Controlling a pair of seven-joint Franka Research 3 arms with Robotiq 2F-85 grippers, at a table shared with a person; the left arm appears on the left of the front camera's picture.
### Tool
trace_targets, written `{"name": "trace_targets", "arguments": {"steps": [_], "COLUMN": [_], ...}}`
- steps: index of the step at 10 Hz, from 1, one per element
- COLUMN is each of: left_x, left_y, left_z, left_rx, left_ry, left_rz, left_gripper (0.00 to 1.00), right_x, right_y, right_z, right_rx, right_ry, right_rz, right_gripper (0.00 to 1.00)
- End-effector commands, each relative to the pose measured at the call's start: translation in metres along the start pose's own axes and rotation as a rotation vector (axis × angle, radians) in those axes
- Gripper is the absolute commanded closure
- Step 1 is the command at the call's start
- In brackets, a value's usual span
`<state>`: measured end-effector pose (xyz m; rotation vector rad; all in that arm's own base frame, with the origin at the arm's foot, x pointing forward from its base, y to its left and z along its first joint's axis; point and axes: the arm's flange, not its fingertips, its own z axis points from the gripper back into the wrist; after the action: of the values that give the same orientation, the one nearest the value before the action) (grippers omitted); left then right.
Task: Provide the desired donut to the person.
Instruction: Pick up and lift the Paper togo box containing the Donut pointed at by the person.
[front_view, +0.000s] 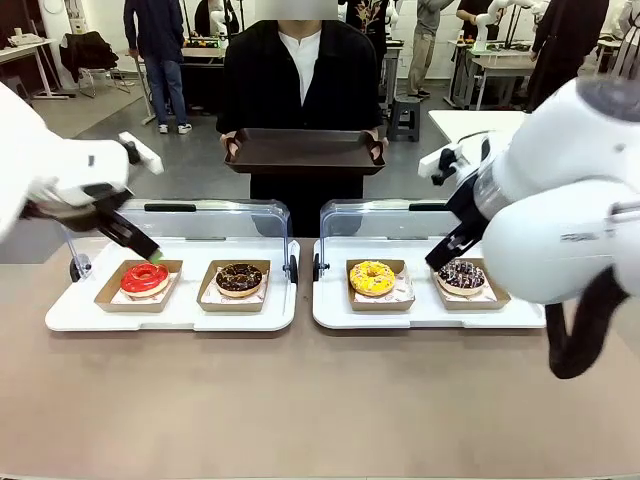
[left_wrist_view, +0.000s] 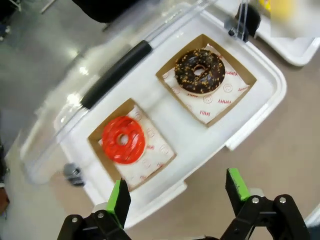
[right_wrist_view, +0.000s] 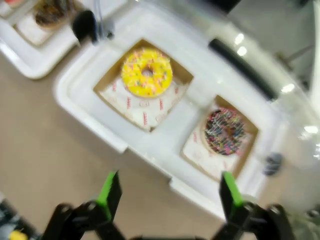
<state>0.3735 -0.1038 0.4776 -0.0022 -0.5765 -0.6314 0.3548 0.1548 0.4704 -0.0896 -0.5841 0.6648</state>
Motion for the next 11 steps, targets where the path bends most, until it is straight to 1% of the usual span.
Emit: {"name": "trace_targets", "arguments": {"steps": [1,3,5,6,7,11], "left_x": [-0.074,-0.081,-0.082,-0.082,-0.039,-0.039], "left_y": [-0.007,0.0,0.002,0.003,0.022,0.022], "left_z": [0.057,0.088,0.1,0.096,0.12,0.12], "left_rx": [0.013,0.031,0.067,0.094,0.027,0.027], "left_ry": [0.004,0.0,-0.005,0.015,-0.014,-0.014], "left_rz": [-0.037,-0.029,-0.005,-0.009,0.0,0.0], "left_gripper": [0.0,0.0,0.0,0.0,0.0,0.0], "right_x": [-0.058,-0.07,-0.077,-0.082,-0.038,-0.038], "right_y": [0.023,0.019,0.01,0.004,0.001,0.001], "right_z": [0.057,0.101,0.128,0.141,0.136,0.136], "right_rx": [-0.038,-0.056,-0.041,-0.044,-0.066,-0.066], "right_ry": [0.06,0.042,-0.015,-0.081,0.02,0.02], "right_rz": [-0.016,-0.048,-0.096,-0.126,-0.055,-0.055], "right_gripper": [0.0,0.0,0.0,0.0,0.0,0.0]}}
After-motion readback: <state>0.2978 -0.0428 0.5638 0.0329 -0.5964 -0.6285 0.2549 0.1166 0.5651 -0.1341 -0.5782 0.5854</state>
